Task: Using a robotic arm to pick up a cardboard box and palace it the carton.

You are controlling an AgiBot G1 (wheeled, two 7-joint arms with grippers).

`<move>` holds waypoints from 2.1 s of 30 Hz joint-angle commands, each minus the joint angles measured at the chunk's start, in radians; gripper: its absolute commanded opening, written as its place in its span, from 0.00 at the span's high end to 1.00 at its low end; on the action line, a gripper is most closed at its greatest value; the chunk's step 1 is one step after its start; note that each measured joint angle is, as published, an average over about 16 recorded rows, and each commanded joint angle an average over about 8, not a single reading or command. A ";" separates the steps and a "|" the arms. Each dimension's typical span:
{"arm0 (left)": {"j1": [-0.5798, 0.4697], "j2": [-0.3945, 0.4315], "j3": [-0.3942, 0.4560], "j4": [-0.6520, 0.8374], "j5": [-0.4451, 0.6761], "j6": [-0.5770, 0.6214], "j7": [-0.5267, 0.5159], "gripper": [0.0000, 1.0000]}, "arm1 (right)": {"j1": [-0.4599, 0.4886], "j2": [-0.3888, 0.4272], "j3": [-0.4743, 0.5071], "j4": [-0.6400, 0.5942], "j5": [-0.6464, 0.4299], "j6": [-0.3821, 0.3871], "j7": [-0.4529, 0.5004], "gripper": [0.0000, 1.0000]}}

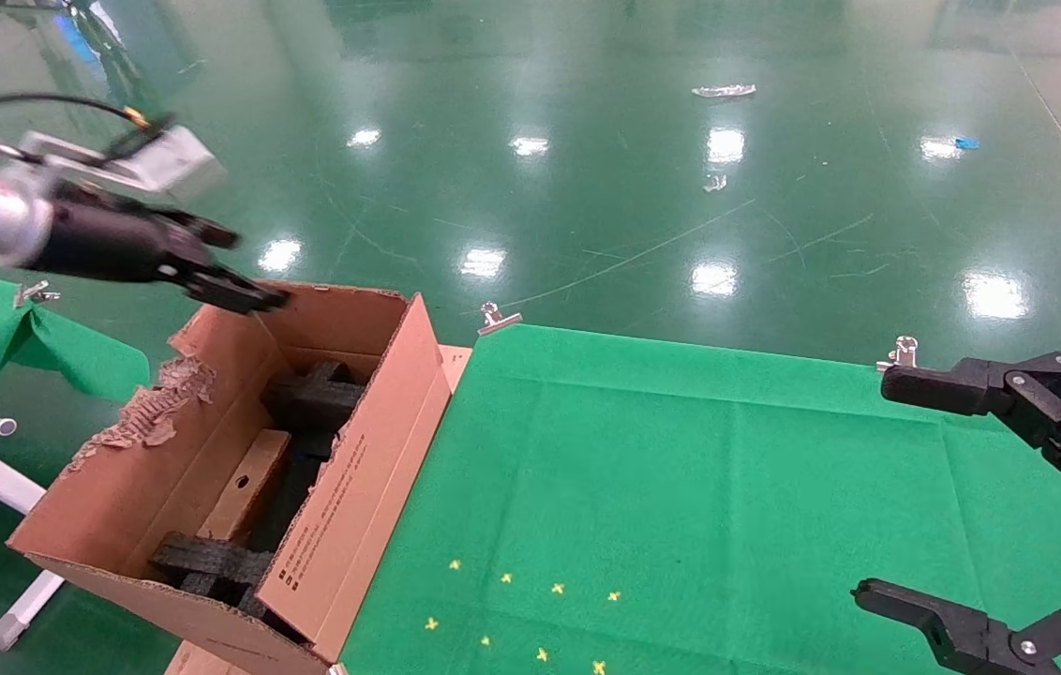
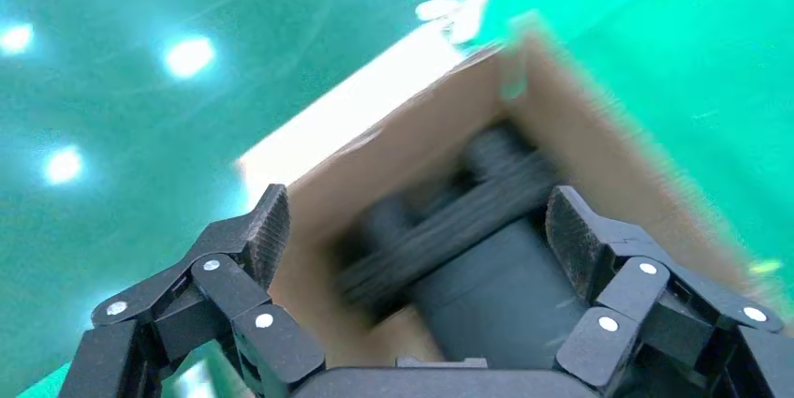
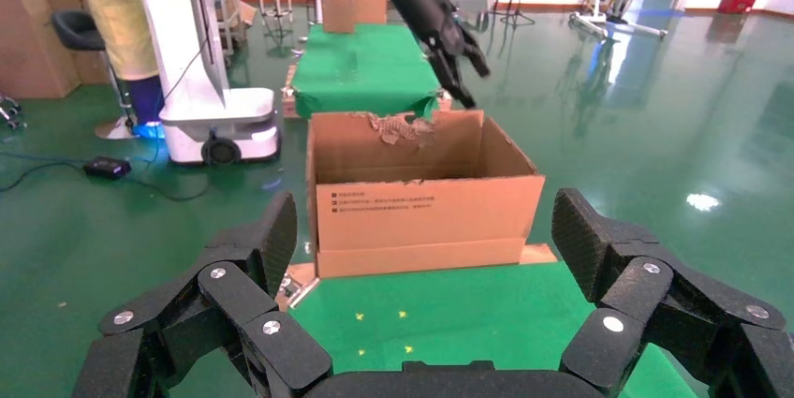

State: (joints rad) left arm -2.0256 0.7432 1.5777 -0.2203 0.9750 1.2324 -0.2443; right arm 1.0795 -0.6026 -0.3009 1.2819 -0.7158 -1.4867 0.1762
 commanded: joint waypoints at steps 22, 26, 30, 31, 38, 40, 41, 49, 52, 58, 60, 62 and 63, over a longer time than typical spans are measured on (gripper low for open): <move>0.390 -0.054 -0.533 -0.438 -0.101 0.108 0.024 0.00 | 0.001 0.000 -0.001 0.000 0.001 0.000 -0.001 0.00; 0.458 -0.064 -0.627 -0.515 -0.118 0.127 0.028 0.00 | 0.001 0.000 -0.001 0.000 0.001 0.000 -0.001 0.00; 0.528 -0.073 -0.722 -0.592 -0.136 0.146 0.032 0.00 | 0.001 0.000 -0.002 0.000 0.001 0.000 -0.001 0.00; 0.545 -0.076 -0.746 -0.612 -0.141 0.151 0.033 0.00 | 0.001 0.000 -0.002 0.000 0.001 0.000 -0.001 0.00; 0.668 -0.093 -0.912 -0.748 -0.172 0.185 0.040 0.00 | 0.001 0.001 -0.002 0.000 0.001 0.000 -0.001 0.00; 0.702 -0.098 -0.959 -0.786 -0.181 0.194 0.042 0.00 | 0.001 0.001 -0.002 0.000 0.001 0.000 -0.001 0.00; 0.719 -0.100 -0.982 -0.805 -0.185 0.199 0.043 0.00 | 0.001 0.001 -0.002 0.000 0.001 0.001 -0.001 0.00; 0.858 -0.119 -1.171 -0.960 -0.221 0.237 0.051 0.00 | 0.001 0.001 -0.002 0.000 0.002 0.001 -0.001 0.00; 0.906 -0.126 -1.237 -1.014 -0.233 0.251 0.054 0.00 | 0.001 0.001 -0.003 0.000 0.002 0.001 -0.001 0.00; 0.971 -0.134 -1.327 -1.086 -0.250 0.269 0.058 0.00 | 0.001 0.001 -0.003 -0.001 0.002 0.001 -0.002 0.00; 0.980 -0.135 -1.340 -1.096 -0.252 0.272 0.059 0.00 | 0.001 0.001 -0.003 -0.001 0.002 0.001 -0.002 0.00; 0.984 -0.136 -1.345 -1.100 -0.254 0.273 0.059 0.00 | 0.001 0.001 -0.003 -0.001 0.002 0.001 -0.002 0.00; 0.982 -0.136 -1.342 -1.098 -0.254 0.273 0.059 0.00 | 0.001 0.001 -0.003 -0.001 0.002 0.001 -0.002 0.00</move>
State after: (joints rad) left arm -1.0508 0.6080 0.2459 -1.3097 0.7234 1.5027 -0.1859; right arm 1.0802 -0.6016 -0.3036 1.2811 -0.7140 -1.4856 0.1747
